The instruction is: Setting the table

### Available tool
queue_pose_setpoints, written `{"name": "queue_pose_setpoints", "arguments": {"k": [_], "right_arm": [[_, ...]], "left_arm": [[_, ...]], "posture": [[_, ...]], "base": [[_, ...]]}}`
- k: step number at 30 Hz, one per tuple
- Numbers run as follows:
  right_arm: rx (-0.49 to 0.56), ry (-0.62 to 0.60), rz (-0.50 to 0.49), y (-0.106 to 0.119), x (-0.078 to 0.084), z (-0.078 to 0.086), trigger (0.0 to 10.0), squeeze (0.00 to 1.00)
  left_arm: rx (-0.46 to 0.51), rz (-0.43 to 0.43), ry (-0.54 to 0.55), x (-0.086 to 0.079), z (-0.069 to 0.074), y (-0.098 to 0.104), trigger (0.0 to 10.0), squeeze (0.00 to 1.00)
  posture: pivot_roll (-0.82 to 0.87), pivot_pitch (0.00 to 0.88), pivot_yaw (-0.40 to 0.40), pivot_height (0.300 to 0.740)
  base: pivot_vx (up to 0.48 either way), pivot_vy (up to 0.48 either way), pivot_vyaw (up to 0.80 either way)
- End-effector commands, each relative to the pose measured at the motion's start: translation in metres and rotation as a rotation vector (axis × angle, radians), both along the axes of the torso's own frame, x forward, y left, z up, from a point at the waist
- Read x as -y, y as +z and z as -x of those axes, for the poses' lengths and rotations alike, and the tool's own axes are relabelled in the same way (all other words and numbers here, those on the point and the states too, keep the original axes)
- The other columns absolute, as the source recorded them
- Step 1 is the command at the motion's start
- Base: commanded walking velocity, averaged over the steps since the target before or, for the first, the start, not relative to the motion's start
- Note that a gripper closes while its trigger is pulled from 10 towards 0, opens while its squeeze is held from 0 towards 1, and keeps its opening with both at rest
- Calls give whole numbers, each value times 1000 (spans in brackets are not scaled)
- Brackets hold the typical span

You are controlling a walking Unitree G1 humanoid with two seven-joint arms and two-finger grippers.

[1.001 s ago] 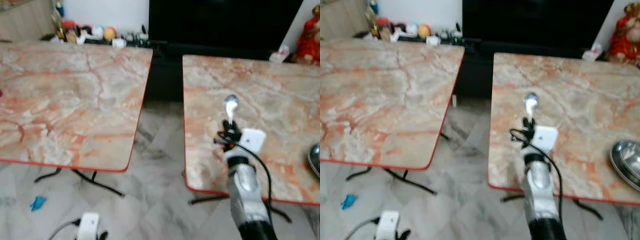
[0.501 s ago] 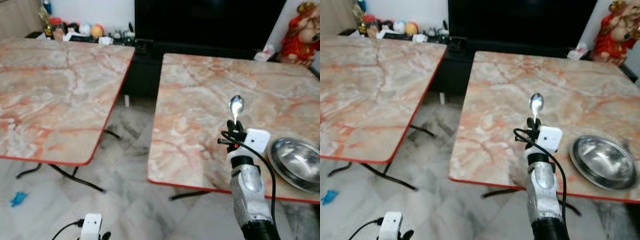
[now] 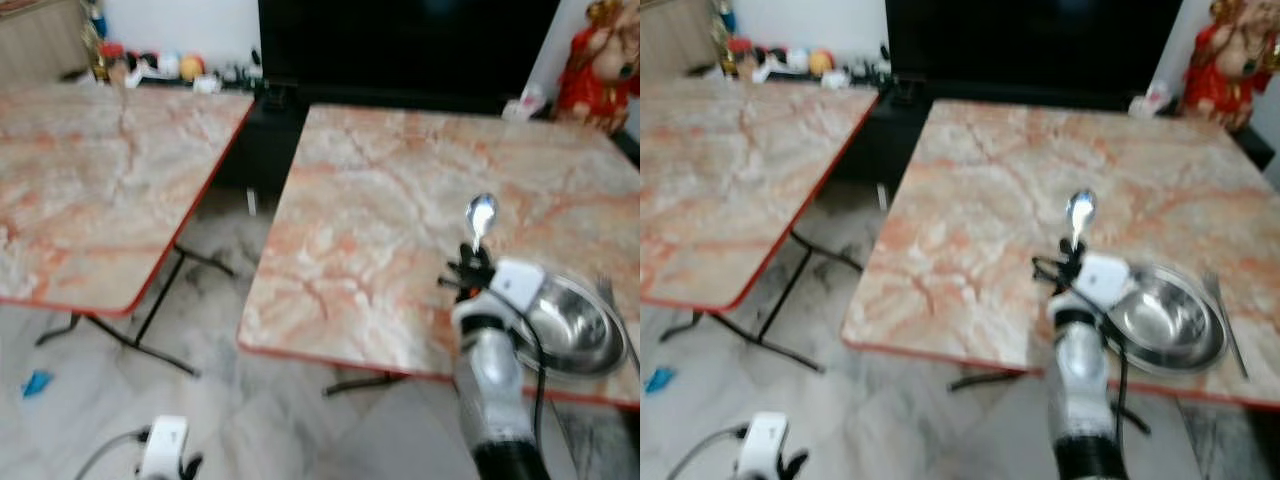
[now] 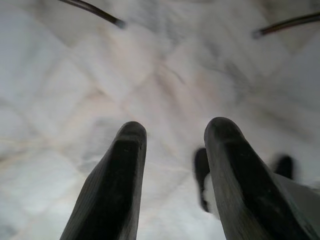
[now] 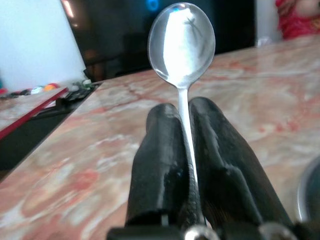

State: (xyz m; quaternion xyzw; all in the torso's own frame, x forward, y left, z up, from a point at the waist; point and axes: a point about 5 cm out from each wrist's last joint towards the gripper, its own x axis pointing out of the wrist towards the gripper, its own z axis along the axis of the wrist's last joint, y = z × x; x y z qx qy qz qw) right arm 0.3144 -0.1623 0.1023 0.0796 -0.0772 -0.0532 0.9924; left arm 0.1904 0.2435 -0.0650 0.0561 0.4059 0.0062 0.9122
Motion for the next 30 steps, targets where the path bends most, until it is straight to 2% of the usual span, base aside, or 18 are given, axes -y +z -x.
{"name": "queue_pose_setpoints", "arguments": {"k": [1,7,13,16,18,23,27,30], "right_arm": [[17,-31,5,3,9,1,10000,0],[27,-55,18,5,20,4,10000,0],[46,-66,42,11,26,4,10000,0],[110,-72,55,28,28,1,10000,0],[191,-75,58,51,30,-1,10000,0],[258,-84,77,74,34,-4,10000,0],[259,-84,82,75,34,-3,10000,0],[211,-94,81,64,37,0,10000,0]], "left_arm": [[-8,3,-27,5,-4,0,10000,0],[9,12,-30,11,-10,2,10000,0],[4,32,-17,17,-5,-2,10000,0],[1,37,-5,17,-2,-4,10000,0],[-2,38,4,17,1,-5,10000,0],[-3,42,12,17,5,-7,10000,0],[-2,43,13,18,5,-7,10000,0],[11,40,17,20,2,-6,10000,0]], "posture": [[74,0,31,740],[59,0,21,740],[53,16,-6,740],[55,21,-15,740],[47,26,-24,740],[42,29,-35,740],[42,30,-35,740],[45,32,-38,740]], "base": [[0,-304,0],[0,-302,0],[0,-304,0],[0,-303,0],[0,-302,0],[0,-302,0],[0,-302,0],[0,-100,0]]}}
